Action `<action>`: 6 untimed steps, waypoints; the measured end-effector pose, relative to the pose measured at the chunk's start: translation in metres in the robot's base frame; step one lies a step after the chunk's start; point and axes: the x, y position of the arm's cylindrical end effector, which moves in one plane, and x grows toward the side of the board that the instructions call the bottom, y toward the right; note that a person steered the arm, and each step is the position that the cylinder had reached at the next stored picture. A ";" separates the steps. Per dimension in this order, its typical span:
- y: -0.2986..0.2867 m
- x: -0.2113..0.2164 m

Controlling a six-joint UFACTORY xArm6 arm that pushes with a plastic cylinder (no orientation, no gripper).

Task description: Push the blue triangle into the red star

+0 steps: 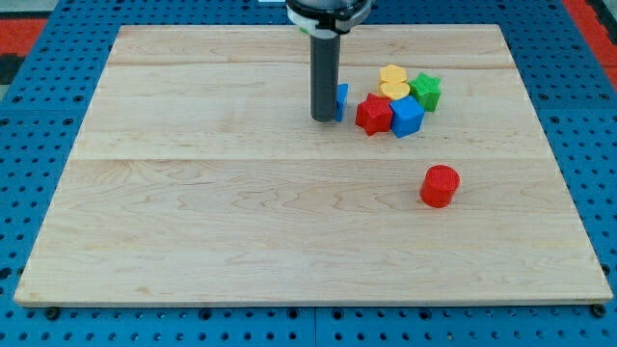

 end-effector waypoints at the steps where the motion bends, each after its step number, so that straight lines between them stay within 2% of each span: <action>1: -0.016 -0.007; 3: -0.016 -0.045; 4: 0.004 -0.048; 6: 0.008 -0.037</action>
